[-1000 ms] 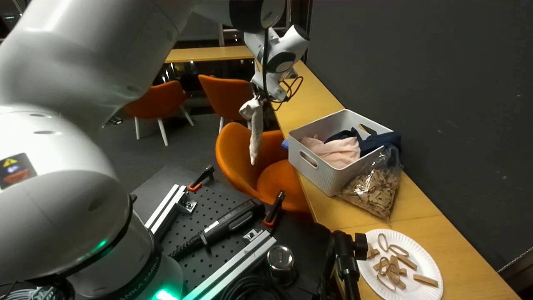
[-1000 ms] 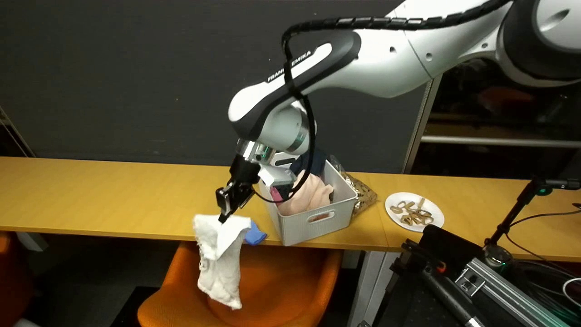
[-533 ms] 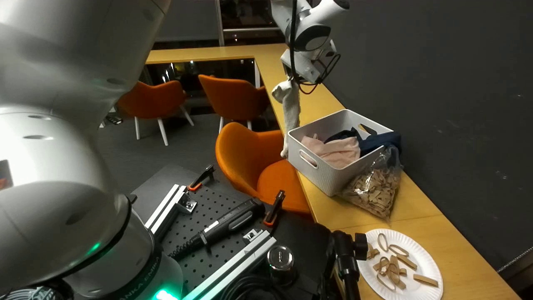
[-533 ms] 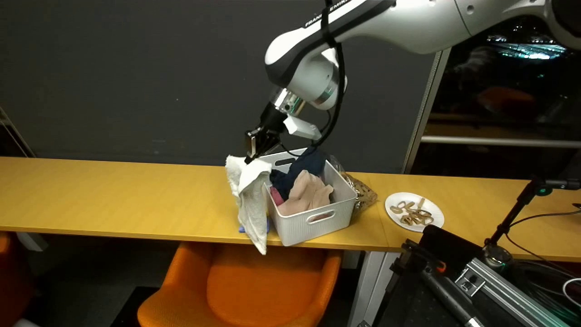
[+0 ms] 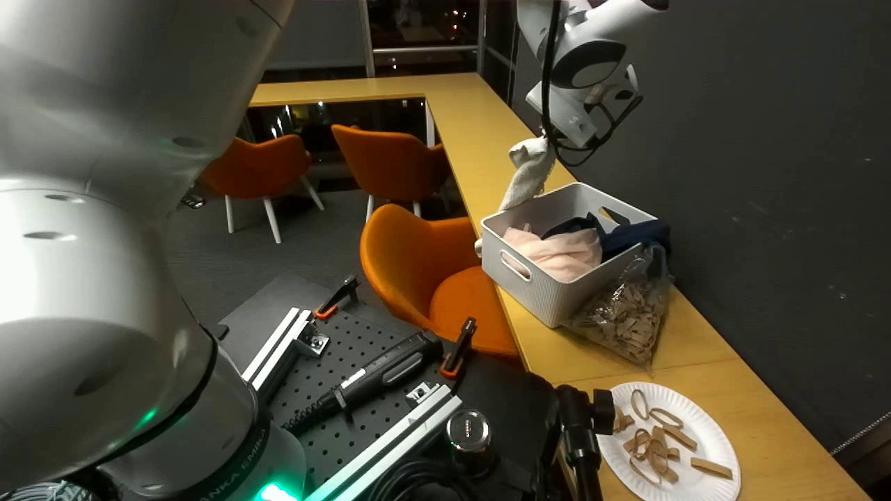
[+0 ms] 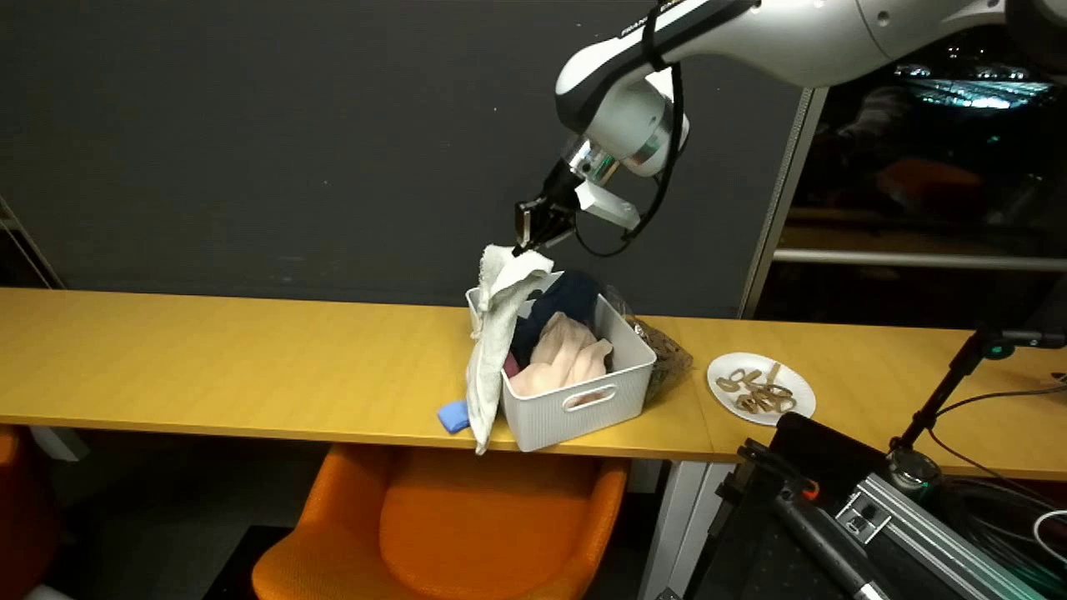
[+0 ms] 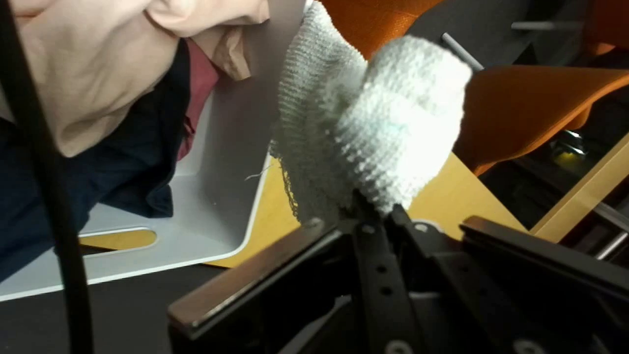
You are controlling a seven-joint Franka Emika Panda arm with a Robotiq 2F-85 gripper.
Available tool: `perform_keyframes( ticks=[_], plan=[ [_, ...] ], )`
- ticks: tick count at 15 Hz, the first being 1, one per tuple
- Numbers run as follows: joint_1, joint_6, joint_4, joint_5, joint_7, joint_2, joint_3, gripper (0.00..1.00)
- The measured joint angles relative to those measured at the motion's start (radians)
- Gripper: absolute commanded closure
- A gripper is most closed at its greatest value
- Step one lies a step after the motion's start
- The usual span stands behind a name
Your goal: Remove the white cloth from the orange chair and put it in the white basket
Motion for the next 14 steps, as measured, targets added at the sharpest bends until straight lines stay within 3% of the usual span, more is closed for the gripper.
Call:
perform_keyframes(
  ticks=[7, 14],
  plan=[
    [-0.082, 0.007, 0.011, 0.081, 0.007, -0.015, -0.070, 0.98],
    [-0.092, 0.014, 0.004, 0.089, 0.059, -0.093, -0.152, 0.98]
  ],
)
